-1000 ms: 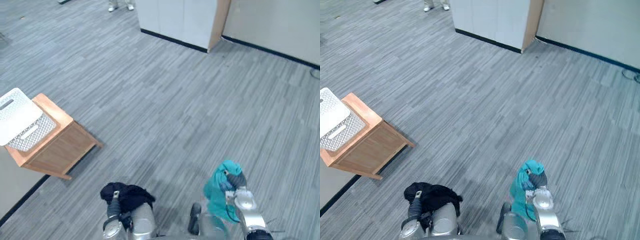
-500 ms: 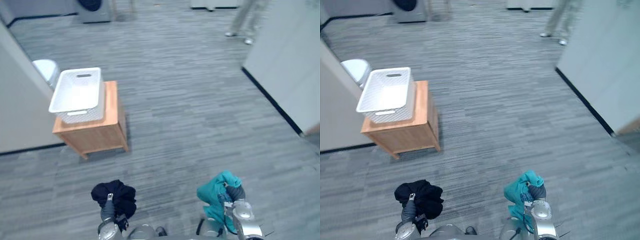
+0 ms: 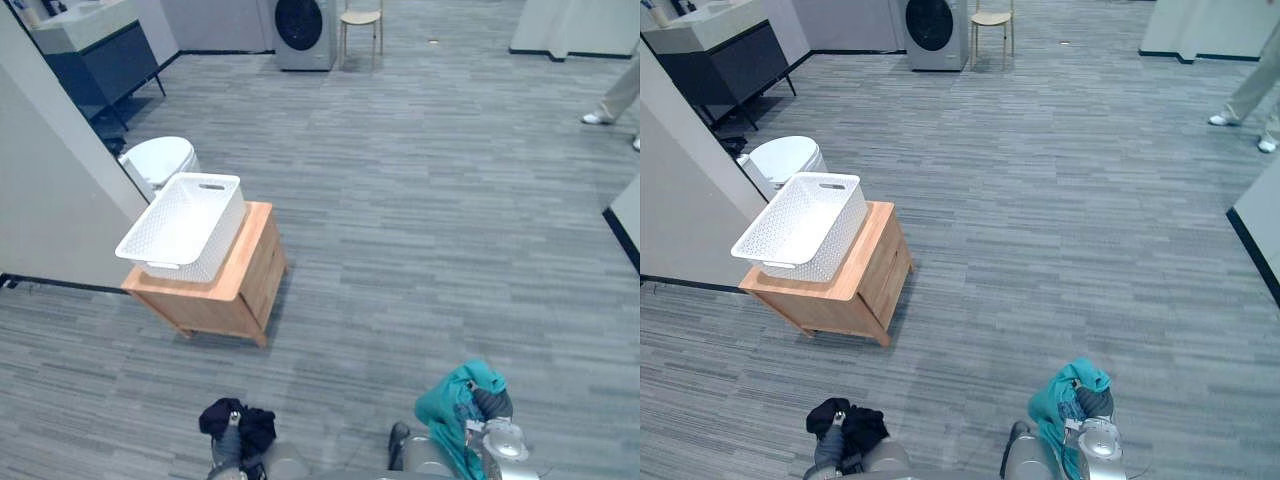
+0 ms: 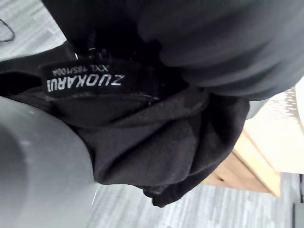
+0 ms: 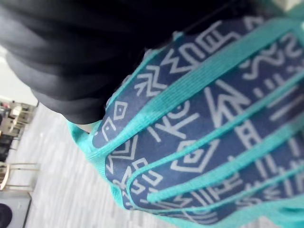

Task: Tidy the bed and pick cloth on bed and put in laundry

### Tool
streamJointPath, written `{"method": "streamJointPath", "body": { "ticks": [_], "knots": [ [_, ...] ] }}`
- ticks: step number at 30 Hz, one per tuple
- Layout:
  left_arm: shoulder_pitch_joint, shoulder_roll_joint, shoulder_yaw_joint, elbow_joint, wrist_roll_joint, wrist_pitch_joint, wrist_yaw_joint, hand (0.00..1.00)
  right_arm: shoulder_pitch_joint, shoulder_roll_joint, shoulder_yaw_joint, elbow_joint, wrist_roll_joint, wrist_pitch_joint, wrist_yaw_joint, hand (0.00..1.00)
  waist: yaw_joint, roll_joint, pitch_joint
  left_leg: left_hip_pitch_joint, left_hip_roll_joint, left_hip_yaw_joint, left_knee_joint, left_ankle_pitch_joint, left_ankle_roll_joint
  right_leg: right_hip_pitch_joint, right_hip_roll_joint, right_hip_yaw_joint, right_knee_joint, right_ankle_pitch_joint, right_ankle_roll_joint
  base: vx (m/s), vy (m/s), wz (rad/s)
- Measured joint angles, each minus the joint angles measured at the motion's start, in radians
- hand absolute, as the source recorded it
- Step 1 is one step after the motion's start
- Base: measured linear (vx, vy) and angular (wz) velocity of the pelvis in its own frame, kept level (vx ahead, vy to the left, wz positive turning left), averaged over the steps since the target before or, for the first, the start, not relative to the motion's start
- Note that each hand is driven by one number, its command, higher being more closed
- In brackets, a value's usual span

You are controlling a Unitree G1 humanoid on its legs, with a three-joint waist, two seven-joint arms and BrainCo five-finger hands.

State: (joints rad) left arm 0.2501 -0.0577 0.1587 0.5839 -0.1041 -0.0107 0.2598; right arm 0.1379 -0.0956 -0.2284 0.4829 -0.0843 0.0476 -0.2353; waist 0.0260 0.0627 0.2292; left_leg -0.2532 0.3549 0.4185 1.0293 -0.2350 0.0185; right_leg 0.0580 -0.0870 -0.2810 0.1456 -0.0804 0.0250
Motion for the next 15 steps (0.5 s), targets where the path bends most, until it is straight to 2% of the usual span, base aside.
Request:
{"method": "streamJointPath", "body": {
  "ticks": [1,2,3,4,5,6,7,8,9,10,11,12,13,14,15],
  "knots": [
    [-0.008,0.000,0.000,-0.006,0.000,0.000,-0.003,1.00,-0.008,0.000,-0.010,0.001,0.000,0.001,0.001,1.00,-0.001,0.002,0.000,-0.016,-0.030,0.089,-0.184,0.003,-0.005,0.031,-0.002,-0.016,-0.031,-0.009,0.009,0.52,-0.003,0.07],
    [-0.010,-0.001,0.000,-0.020,0.000,0.000,-0.010,1.00,-0.006,-0.002,-0.017,0.002,0.000,0.002,0.001,1.00,-0.004,0.002,0.000,-0.009,-0.056,0.198,-0.383,0.017,-0.026,0.070,-0.003,-0.045,-0.059,-0.019,0.018,0.54,0.024,0.26],
    [-0.012,-0.001,0.000,-0.028,0.001,0.000,-0.015,1.00,-0.006,0.000,-0.029,0.002,-0.001,0.003,0.001,1.00,-0.008,0.002,0.000,-0.006,-0.071,0.257,-0.482,0.027,-0.041,0.095,-0.003,-0.062,-0.073,-0.024,0.032,0.55,0.067,0.54],
    [-0.017,-0.001,-0.003,-0.039,0.002,0.001,-0.020,1.00,-0.006,0.004,-0.049,0.002,-0.003,0.004,0.001,1.00,-0.011,0.000,-0.001,0.019,-0.114,0.358,-0.678,0.056,-0.072,0.134,-0.003,-0.102,-0.092,-0.041,0.056,0.55,0.085,0.54],
    [-0.017,-0.001,-0.003,-0.054,0.003,0.003,-0.020,1.00,-0.004,-0.001,-0.050,0.003,-0.005,0.004,0.000,1.00,-0.008,-0.002,-0.004,0.025,-0.129,0.412,-0.752,0.058,-0.072,0.167,0.002,-0.119,-0.105,-0.056,0.080,0.68,0.143,0.45],
    [-0.015,-0.001,0.002,-0.063,0.003,0.003,-0.019,1.00,0.001,0.001,-0.048,0.003,-0.006,0.004,0.002,1.00,0.000,-0.014,-0.008,0.031,-0.132,0.419,-0.721,0.089,0.018,0.201,-0.010,-0.131,-0.077,-0.083,0.116,0.59,0.152,0.25],
    [-0.011,-0.001,0.001,-0.061,0.006,0.006,-0.019,1.00,0.003,0.003,-0.047,0.003,-0.008,0.004,0.003,1.00,0.004,-0.019,-0.014,0.034,-0.142,0.421,-0.713,0.106,0.051,0.198,-0.024,-0.132,-0.027,-0.093,0.132,0.62,0.235,0.40],
    [-0.007,-0.001,-0.001,-0.060,0.015,0.010,-0.020,1.00,0.006,0.012,-0.046,0.003,-0.011,0.003,0.003,1.00,-0.003,-0.035,-0.023,0.065,-0.172,0.406,-0.720,0.099,0.101,0.146,-0.085,-0.129,0.161,-0.112,0.162,0.64,0.315,0.53],
    [-0.009,0.006,0.001,-0.065,0.022,0.007,-0.018,1.00,0.006,0.023,-0.045,0.003,-0.015,0.002,0.003,1.00,-0.008,-0.056,-0.027,0.099,-0.220,0.388,-0.742,0.077,0.135,0.036,-0.173,-0.105,0.465,-0.078,0.150,0.74,0.391,0.77],
    [-0.017,0.020,0.000,-0.064,0.026,0.008,-0.015,1.00,0.003,0.046,-0.045,0.004,-0.017,0.002,0.006,1.00,-0.017,-0.083,-0.025,0.128,-0.262,0.350,-0.759,0.066,0.153,-0.057,-0.238,-0.069,0.685,0.016,0.110,0.61,0.311,0.94],
    [-0.029,0.036,-0.005,-0.063,0.028,0.014,-0.014,1.00,0.010,0.067,-0.041,0.006,-0.022,0.002,0.010,1.00,-0.027,-0.107,-0.022,0.156,-0.296,0.307,-0.774,0.060,0.156,-0.127,-0.270,-0.039,0.858,0.018,0.090,0.47,0.195,1.09],
    [-0.036,0.042,-0.013,-0.062,0.028,0.016,-0.012,1.00,0.012,0.077,-0.036,0.012,-0.025,0.003,0.017,1.00,-0.035,-0.110,-0.018,0.182,-0.310,0.275,-0.787,0.059,0.155,-0.153,-0.272,-0.032,0.922,0.008,0.081,0.51,0.148,1.48],
    [-0.037,0.043,-0.038,-0.063,0.030,0.019,-0.008,1.00,0.019,0.091,-0.022,0.015,-0.027,0.003,0.023,1.00,-0.052,-0.095,-0.010,0.251,-0.325,0.212,-0.821,0.059,0.153,-0.191,-0.251,-0.032,0.947,-0.031,0.051,0.66,0.151,1.70],
    [-0.038,0.043,-0.050,-0.063,0.036,0.019,-0.004,1.00,0.028,0.091,-0.001,0.015,-0.027,0.002,0.024,1.00,-0.062,-0.072,0.001,0.313,-0.328,0.143,-0.854,0.059,0.151,-0.227,-0.207,-0.025,0.891,-0.090,0.059,0.65,0.118,1.69],
    [-0.044,0.043,-0.055,-0.063,0.037,0.019,-0.001,1.00,0.027,0.092,0.006,0.011,-0.027,0.001,0.024,1.00,-0.069,-0.068,0.001,0.334,-0.328,0.108,-0.866,0.060,0.149,-0.252,-0.183,-0.011,0.835,-0.116,0.062,0.72,0.007,1.70]
  ]
}}
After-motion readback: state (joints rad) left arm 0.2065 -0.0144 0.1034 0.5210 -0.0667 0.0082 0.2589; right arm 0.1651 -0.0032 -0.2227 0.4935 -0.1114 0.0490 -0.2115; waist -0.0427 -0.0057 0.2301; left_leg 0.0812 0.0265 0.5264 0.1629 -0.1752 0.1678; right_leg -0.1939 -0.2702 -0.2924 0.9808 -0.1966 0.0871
